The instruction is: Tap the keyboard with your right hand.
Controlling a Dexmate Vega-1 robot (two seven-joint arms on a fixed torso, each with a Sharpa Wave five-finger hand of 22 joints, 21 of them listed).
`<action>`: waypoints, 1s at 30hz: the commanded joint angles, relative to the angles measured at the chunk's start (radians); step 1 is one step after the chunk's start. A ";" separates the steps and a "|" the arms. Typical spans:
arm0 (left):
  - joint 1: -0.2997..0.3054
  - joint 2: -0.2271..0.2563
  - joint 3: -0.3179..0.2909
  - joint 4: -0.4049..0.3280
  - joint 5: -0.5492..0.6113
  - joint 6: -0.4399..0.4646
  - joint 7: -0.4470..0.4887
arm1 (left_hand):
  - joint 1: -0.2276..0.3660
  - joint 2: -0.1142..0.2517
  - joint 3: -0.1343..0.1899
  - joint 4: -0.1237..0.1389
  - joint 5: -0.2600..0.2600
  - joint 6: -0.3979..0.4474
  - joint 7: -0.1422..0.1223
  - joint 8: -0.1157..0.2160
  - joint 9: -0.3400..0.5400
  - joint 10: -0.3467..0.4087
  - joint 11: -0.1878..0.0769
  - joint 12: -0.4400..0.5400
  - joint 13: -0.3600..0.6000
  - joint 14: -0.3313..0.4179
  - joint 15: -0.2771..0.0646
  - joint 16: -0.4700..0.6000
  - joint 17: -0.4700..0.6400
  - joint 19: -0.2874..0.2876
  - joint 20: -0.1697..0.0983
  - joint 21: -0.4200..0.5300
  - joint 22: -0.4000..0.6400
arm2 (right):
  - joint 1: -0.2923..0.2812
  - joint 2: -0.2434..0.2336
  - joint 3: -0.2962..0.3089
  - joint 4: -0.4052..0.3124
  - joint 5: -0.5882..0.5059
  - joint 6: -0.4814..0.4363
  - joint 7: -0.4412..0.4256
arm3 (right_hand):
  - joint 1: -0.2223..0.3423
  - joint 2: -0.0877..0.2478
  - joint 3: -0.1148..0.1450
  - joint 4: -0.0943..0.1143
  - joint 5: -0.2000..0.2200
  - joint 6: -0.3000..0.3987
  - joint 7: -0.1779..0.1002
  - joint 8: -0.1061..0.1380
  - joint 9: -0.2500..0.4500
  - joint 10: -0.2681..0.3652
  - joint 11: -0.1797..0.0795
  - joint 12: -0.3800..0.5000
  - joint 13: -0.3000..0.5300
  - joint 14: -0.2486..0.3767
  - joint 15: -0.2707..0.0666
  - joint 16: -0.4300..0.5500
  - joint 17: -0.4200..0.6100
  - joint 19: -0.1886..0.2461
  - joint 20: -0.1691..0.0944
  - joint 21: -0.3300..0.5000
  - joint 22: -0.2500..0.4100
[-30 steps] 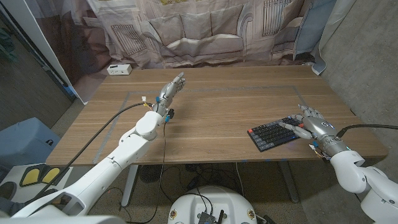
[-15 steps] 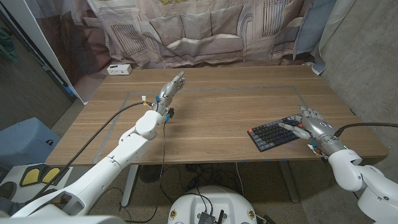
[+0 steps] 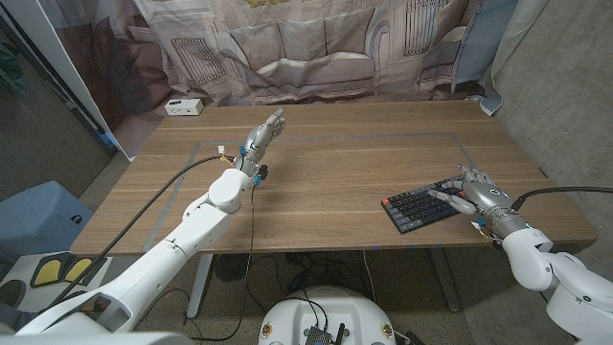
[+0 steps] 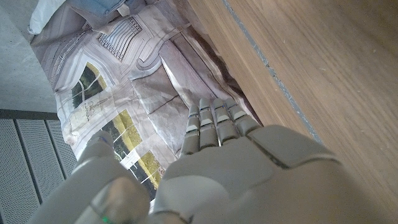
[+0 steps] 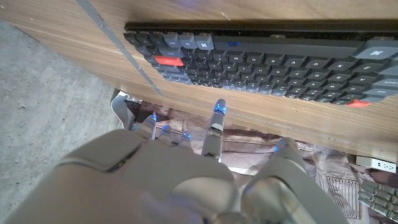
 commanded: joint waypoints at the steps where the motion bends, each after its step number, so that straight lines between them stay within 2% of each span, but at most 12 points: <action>1: -0.013 -0.008 0.009 0.017 0.000 0.005 -0.006 | 0.002 0.012 0.002 -0.003 -0.002 0.006 -0.001 -0.002 0.002 0.005 -0.001 -0.004 0.003 0.009 -0.003 -0.001 0.005 0.005 0.000 -0.005 0.003 | 0.031 -0.040 -0.044 0.018 0.041 -0.035 -0.017 | -0.001 0.008 0.006 0.005 0.001 0.016 -0.002 0.007 0.004 -0.097 -0.007 0.005 0.003 -0.218 -0.002 0.005 0.003 -0.117 -0.007 0.005 0.005; 30: -0.031 -0.017 0.014 0.047 -0.005 0.005 -0.012 | 0.002 0.015 0.000 -0.006 -0.002 0.010 0.000 -0.004 0.002 0.006 -0.001 -0.008 0.003 0.009 -0.003 -0.002 0.005 0.005 -0.002 -0.005 0.003 | 0.095 -0.134 -0.139 0.041 0.147 -0.101 -0.065 | 0.004 0.018 0.013 0.004 0.002 0.075 -0.003 0.017 0.003 -0.066 -0.010 0.016 0.003 -0.183 -0.008 0.018 0.002 -0.091 -0.005 0.016 0.005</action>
